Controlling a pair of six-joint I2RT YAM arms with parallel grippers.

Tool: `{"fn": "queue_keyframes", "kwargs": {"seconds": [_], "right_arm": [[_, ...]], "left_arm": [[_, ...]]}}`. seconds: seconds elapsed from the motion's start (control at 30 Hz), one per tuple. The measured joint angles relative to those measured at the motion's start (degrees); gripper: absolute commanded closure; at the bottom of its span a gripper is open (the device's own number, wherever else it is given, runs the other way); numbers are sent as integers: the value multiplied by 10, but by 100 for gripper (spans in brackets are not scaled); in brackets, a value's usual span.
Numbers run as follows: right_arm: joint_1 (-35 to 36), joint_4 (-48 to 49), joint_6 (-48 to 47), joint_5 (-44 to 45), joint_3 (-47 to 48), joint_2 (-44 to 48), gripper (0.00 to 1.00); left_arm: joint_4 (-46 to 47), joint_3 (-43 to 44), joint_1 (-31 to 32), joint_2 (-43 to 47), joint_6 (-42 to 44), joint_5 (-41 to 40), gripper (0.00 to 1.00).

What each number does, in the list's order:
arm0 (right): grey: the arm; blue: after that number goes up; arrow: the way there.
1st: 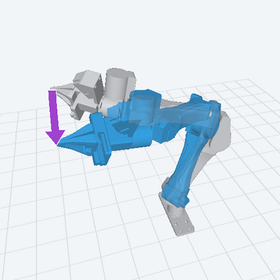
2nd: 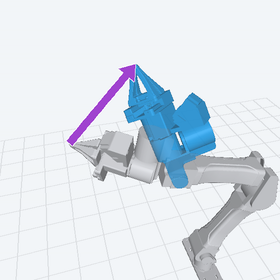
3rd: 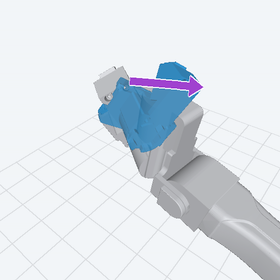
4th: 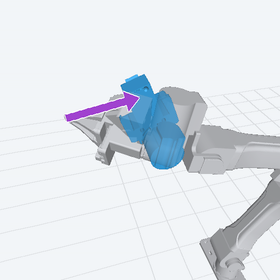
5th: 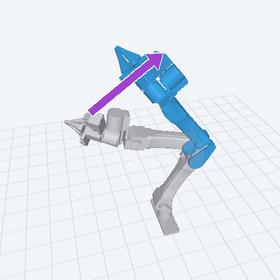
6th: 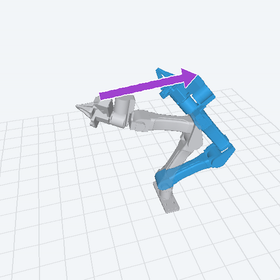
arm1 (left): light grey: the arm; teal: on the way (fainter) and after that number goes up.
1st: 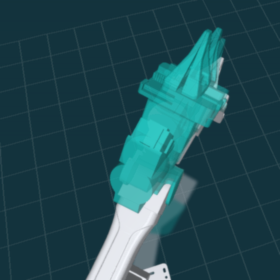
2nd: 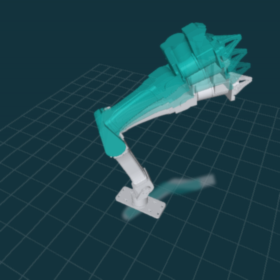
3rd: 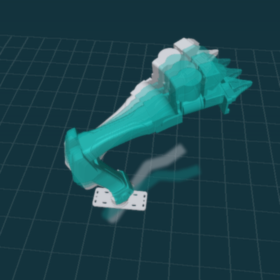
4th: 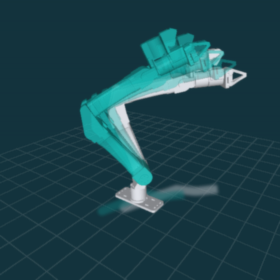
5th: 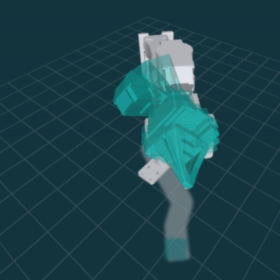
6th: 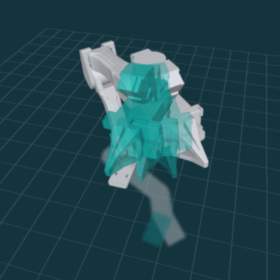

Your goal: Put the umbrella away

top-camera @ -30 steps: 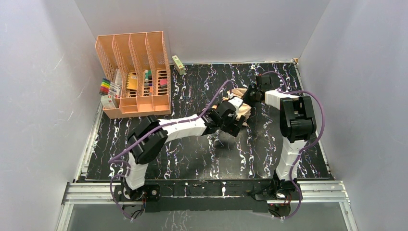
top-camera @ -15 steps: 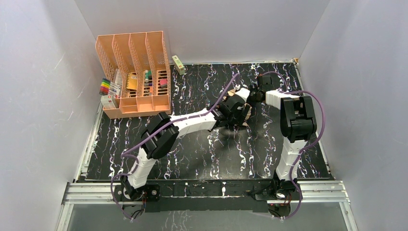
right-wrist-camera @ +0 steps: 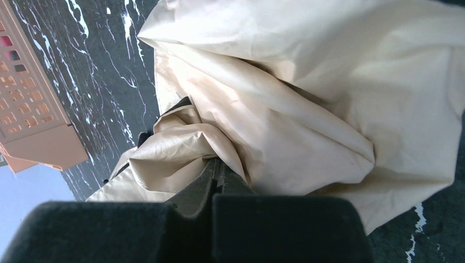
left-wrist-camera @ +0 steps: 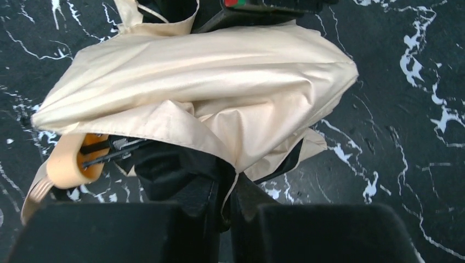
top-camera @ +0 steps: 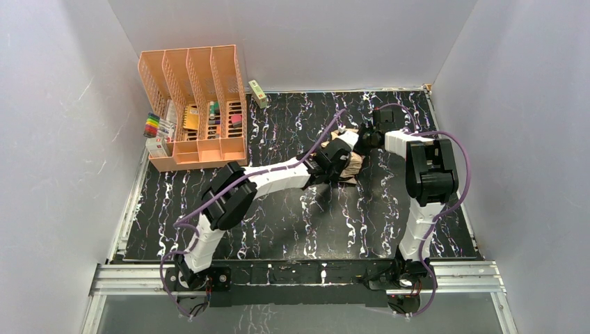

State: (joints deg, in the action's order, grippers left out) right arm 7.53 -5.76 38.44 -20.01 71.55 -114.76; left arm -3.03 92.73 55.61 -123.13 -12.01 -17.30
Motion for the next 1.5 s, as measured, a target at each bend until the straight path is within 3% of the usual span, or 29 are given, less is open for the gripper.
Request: {"fn": "queue_keyframes", "kwargs": {"seconds": [0.17,0.47,0.57,0.7,0.77,0.87,0.97,1.07,1.27,1.5], "right_arm": [[-3,-4,-7,-3,0,0,100],[-11,-8,-12,-10,0,0,100],[-13,-8,-12,-10,0,0,100],[-14,-9,-13,-9,0,0,100],[-14,-8,-14,-9,0,0,100],[-14,-8,-14,-8,0,0,100],[-14,-8,-14,-7,0,0,100],[-14,-8,-14,-7,0,0,100],[-14,-8,-15,-7,0,0,100],[-14,-8,-16,-8,0,0,100]], "left_arm": [[-10,-30,-1,59,24,23,100],[-62,-31,-10,149,63,146,100],[-86,-31,-11,158,71,181,94],[-110,-32,-11,173,72,224,76],[-114,-37,-10,191,70,240,57],[-110,-65,-9,240,64,244,39],[-97,-114,-7,294,47,230,23],[-77,-168,-7,332,22,217,13],[-48,-241,6,341,-46,191,10],[-18,-232,83,306,-95,75,23]]}}
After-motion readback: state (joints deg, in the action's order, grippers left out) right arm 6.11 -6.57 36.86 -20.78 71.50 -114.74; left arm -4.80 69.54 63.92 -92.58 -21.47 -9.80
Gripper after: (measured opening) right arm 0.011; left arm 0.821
